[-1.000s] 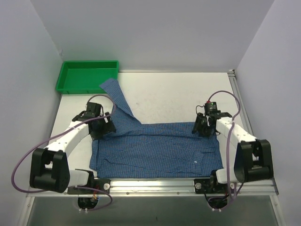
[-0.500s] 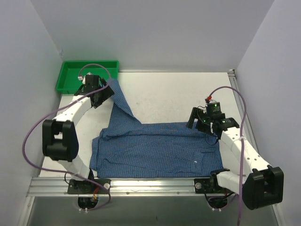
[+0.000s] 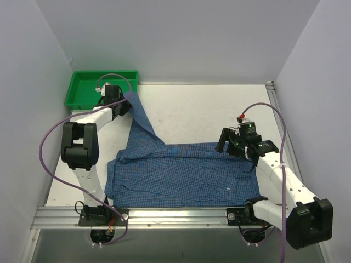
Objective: Fold and stack the long sleeve shirts
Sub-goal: Fold the shirt
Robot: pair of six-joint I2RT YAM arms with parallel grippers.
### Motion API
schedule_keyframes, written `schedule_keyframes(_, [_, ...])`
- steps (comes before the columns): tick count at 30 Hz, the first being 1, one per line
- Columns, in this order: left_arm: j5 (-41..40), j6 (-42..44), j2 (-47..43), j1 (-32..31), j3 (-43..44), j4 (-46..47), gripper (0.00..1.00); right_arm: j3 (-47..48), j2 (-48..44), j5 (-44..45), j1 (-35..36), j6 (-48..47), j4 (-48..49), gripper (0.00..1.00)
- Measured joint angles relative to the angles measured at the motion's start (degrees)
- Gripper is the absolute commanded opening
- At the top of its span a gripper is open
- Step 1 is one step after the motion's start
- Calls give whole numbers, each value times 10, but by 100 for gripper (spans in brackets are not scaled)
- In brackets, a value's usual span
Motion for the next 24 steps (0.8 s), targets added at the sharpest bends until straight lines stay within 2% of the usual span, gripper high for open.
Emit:
schedule_keyframes(2, [3,-4,4,0,2,11,22,-3,-2,0,0,0,0,82])
schedule_keyframes(3, [3,-7,5,0,1,14,14,-4,-4,0,0,0,0,82])
schedule_keyframes(6, [5,-9,5,-1,1,19,4,-8,-12,0,0,0,0,82])
schedule_keyframes(10, [3,-10,-8,-6,-22,33,4,-8,-19,-1,0,0,0,82])
schedule_keyframes(15, [-35,-14,-101,-46,-70,15,6,-8,-34,-4,4,0,0,82])
schedule_keyframes(19, [-116,-29,-242,-161,-102,3,10,-8,-57,-6,4,0,-3,82])
schedule_keyframes(24, [-218,-87,-402,-372,-164,-6,22,-7,-96,-6,7,0,-20,82])
